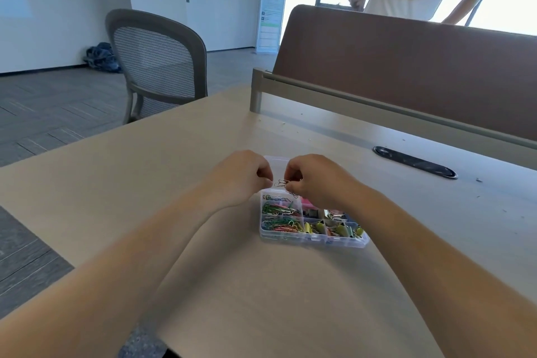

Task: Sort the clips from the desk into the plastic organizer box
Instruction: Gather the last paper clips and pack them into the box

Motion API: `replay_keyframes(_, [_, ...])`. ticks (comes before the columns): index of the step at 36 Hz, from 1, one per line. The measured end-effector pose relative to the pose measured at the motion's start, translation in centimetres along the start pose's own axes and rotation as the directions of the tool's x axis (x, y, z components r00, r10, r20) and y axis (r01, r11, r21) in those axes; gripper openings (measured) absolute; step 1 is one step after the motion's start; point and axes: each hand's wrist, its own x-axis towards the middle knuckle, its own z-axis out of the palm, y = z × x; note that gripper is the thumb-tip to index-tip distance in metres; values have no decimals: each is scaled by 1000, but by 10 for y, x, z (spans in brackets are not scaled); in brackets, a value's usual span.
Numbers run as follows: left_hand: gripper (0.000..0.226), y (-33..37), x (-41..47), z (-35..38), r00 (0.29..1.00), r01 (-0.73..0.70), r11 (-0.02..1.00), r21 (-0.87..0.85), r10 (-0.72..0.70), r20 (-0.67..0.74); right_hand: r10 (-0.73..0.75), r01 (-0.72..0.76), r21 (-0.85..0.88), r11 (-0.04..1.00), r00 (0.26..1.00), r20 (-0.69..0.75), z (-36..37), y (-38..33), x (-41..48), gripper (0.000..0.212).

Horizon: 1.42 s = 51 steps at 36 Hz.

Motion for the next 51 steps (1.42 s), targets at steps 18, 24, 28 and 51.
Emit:
replay_keyframes(18, [15, -1, -6, 3, 1000, -8, 999, 39, 8, 12, -69, 69, -95, 993, 998, -1, 12, -3, 5, 26])
replay_keyframes(24, [14, 1, -8, 2, 1000, -19, 999, 44, 19, 6, -54, 54, -88, 995, 999, -5, 15, -1, 5, 26])
replay_keyframes(28, [14, 4, -9, 3, 1000, -27, 999, 46, 28, 0, -37, 36, -80, 996, 999, -5, 14, -2, 2, 32])
replay_keyframes(51, [14, 97, -30, 25, 989, -133, 989, 57, 128, 80, 93, -94, -7, 996, 990, -108, -35, 37, -101, 24])
